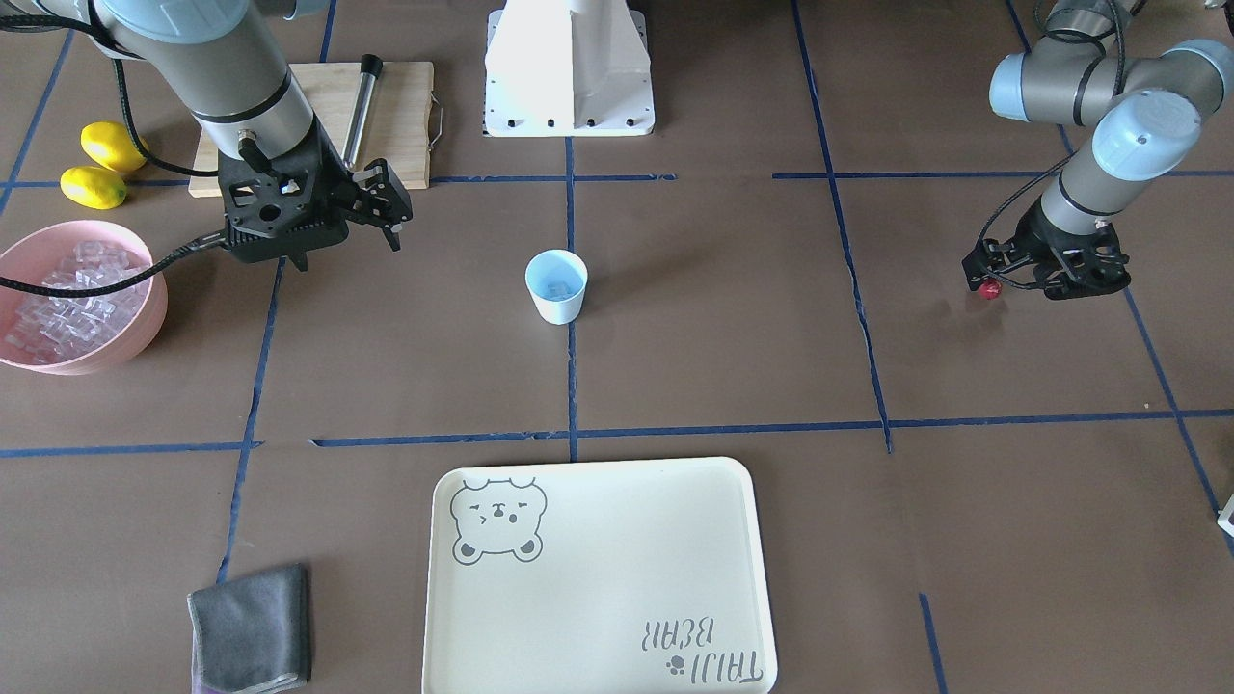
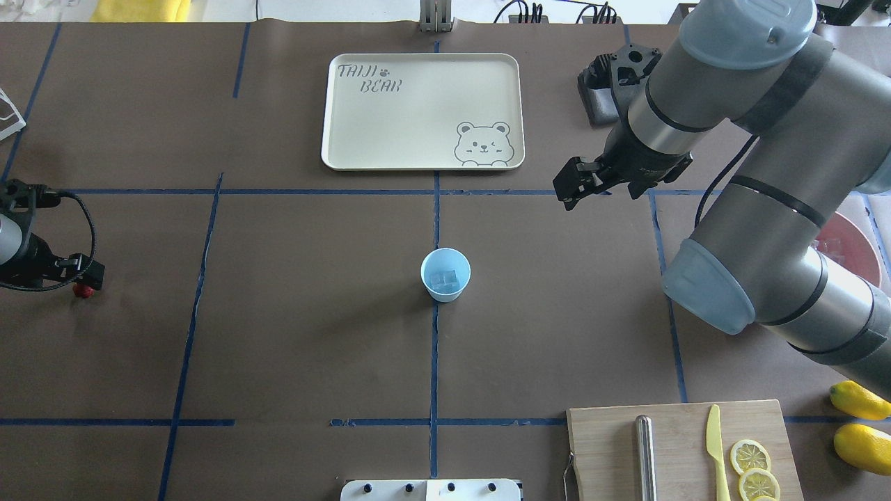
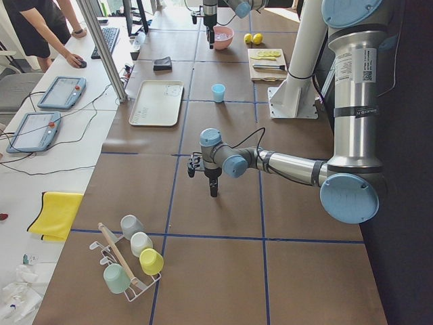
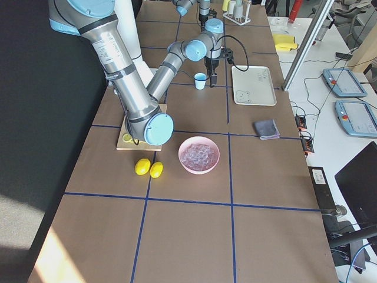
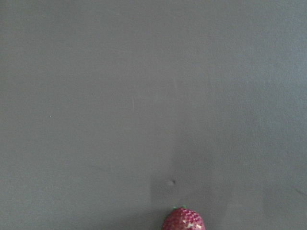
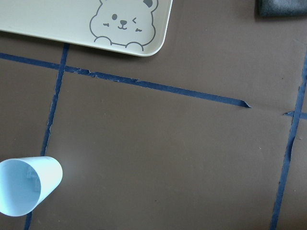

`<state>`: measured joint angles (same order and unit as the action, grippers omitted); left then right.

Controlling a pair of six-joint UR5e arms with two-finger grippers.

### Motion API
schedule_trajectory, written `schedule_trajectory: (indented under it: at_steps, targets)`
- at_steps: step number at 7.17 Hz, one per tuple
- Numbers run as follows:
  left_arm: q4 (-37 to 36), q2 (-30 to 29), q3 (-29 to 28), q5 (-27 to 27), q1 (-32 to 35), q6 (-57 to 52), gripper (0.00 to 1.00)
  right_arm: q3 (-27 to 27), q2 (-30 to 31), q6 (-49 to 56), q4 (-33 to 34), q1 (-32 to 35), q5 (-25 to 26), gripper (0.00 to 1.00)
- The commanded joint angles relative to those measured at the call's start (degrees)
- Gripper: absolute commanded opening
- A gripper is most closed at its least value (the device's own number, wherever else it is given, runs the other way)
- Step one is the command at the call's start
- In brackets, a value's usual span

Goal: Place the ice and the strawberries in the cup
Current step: 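Lower the left gripper onto the red strawberry and grasp it while the right gripper withdraws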

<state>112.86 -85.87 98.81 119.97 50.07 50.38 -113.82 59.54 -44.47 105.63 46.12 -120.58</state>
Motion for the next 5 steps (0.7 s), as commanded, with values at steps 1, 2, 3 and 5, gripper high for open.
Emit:
schedule_trajectory:
  at_steps: [1,2,3,5]
  targets:
    - [0.1,-0.3,-0.4,0.0,-0.1,0.3,0.94,-0.2,0.1,0.0,0.0,0.1,0.0,0.99]
    - [0.1,-0.3,-0.4,0.0,-0.2,0.3,0.92,-0.2,0.1,0.0,0.0,0.2,0.0,0.99]
    - [0.1,-0.5,-0.5,0.0,-0.2,0.3,0.88,-0.2,0.1,0.0,0.0,0.3,0.0,0.99]
    - [0.3,-0.5,-0.6,0.1,-0.2,0.3,0.74,-0.3,0.3,0.0,0.0,0.3,0.0,0.99]
